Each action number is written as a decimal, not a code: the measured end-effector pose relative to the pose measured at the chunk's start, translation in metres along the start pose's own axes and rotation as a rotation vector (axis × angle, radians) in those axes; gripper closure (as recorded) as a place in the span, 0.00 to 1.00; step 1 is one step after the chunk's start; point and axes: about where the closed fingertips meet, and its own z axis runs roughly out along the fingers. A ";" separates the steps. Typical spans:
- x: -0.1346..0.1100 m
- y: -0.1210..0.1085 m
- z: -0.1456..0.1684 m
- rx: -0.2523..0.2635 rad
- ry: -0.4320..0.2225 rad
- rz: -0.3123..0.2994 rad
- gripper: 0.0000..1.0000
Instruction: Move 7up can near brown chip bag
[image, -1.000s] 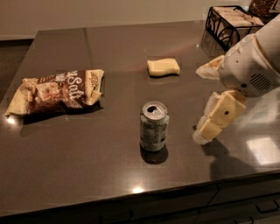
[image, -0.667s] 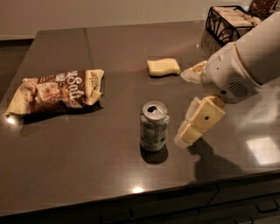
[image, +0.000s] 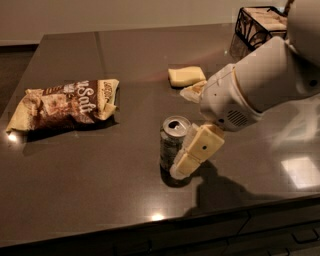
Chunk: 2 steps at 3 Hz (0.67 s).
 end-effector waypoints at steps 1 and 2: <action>-0.002 0.002 0.014 -0.008 -0.014 -0.013 0.00; 0.001 0.000 0.025 -0.016 -0.024 -0.011 0.00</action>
Offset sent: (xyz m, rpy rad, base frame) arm 0.0134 0.0162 -0.0354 0.0393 0.0189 0.0242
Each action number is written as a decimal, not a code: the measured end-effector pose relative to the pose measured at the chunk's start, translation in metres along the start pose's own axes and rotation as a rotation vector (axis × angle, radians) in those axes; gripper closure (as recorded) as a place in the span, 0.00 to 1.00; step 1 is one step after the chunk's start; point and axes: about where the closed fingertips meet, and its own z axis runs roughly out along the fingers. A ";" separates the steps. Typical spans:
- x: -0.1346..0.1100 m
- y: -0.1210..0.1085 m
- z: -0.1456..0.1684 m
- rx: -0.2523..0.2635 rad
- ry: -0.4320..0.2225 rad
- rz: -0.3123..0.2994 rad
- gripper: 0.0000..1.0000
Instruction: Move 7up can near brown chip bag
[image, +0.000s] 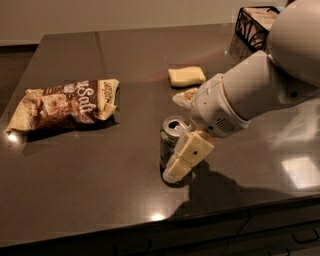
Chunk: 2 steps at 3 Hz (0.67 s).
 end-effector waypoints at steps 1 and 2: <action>0.002 -0.002 0.005 -0.007 -0.010 -0.002 0.17; 0.002 -0.003 0.005 -0.012 -0.021 0.001 0.41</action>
Offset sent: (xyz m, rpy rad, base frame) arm 0.0083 -0.0014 -0.0088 0.0406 0.0221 0.0100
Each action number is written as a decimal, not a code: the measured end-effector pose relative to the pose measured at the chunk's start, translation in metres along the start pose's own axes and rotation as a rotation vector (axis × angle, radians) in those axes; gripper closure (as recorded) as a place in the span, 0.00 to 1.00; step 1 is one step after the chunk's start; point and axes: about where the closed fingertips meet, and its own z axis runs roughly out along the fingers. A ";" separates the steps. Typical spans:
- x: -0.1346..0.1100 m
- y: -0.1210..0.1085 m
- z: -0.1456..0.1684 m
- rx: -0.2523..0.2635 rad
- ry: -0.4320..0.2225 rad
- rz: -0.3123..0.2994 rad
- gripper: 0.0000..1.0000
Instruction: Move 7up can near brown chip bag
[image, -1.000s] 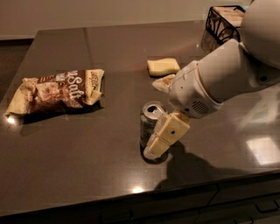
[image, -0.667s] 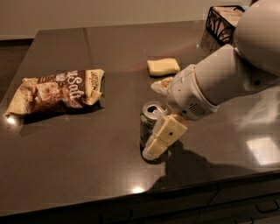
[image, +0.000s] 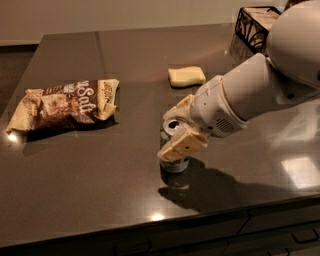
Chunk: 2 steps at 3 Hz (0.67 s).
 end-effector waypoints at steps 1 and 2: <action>-0.005 -0.005 -0.008 -0.002 -0.008 0.013 0.65; -0.020 -0.015 -0.013 -0.014 -0.028 0.019 0.87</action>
Offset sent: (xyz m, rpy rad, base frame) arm 0.0333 0.0129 0.0472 0.0719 0.0337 0.0062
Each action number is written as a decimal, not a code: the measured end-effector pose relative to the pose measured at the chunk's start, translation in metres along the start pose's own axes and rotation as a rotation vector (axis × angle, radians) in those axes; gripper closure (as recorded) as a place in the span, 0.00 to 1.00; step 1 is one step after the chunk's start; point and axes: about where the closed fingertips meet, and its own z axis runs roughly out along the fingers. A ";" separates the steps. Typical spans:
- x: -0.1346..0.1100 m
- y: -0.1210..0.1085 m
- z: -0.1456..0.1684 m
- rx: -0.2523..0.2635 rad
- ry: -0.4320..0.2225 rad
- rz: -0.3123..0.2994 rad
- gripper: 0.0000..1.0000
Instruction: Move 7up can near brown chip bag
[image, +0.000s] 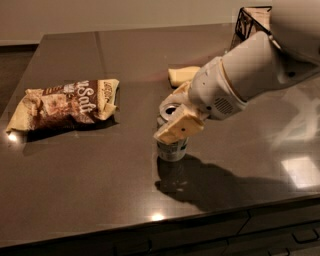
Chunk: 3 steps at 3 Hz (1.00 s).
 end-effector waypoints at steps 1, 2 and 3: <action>-0.025 -0.014 0.006 -0.009 -0.021 -0.008 1.00; -0.049 -0.025 0.021 -0.028 -0.054 0.002 1.00; -0.072 -0.031 0.037 -0.026 -0.075 0.004 1.00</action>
Offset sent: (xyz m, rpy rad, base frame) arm 0.0513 0.0753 0.0288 0.1022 0.0370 0.0249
